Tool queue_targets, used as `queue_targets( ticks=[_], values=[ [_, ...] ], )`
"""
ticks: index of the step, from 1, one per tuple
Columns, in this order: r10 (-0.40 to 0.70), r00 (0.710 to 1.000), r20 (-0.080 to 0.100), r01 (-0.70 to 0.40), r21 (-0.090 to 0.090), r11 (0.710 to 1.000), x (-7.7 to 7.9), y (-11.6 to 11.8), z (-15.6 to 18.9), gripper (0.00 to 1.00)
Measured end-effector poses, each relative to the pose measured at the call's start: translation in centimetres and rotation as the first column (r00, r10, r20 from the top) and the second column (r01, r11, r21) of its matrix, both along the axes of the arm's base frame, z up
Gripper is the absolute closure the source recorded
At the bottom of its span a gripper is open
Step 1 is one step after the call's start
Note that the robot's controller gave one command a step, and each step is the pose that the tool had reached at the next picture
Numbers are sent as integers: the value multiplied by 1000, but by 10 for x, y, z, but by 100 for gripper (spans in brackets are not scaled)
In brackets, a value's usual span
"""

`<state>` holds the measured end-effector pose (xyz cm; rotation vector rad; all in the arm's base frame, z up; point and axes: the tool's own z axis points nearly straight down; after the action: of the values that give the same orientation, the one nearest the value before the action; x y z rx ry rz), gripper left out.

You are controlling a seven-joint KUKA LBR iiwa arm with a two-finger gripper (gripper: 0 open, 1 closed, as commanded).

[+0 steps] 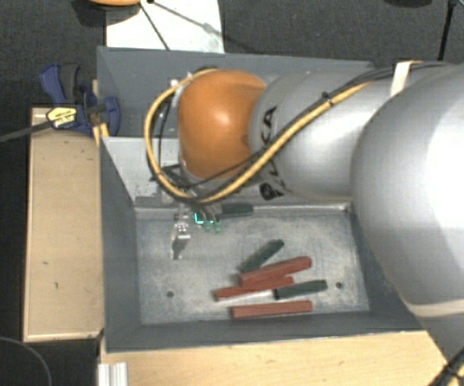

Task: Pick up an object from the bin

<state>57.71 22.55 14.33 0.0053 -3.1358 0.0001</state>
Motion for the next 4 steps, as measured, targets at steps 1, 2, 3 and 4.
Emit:
queue_targets(
  ticks=[1,2,3,4],
  values=[
    [-4,1000,8,4,2,1000,2,-1,5,0],
    [21,1000,5,-22,3,1000,0,-8,6,0],
    [75,997,8,-75,1,997,-33,-64,11,0],
    [76,997,8,-76,1,997,-73,-108,5,0]
  ],
)
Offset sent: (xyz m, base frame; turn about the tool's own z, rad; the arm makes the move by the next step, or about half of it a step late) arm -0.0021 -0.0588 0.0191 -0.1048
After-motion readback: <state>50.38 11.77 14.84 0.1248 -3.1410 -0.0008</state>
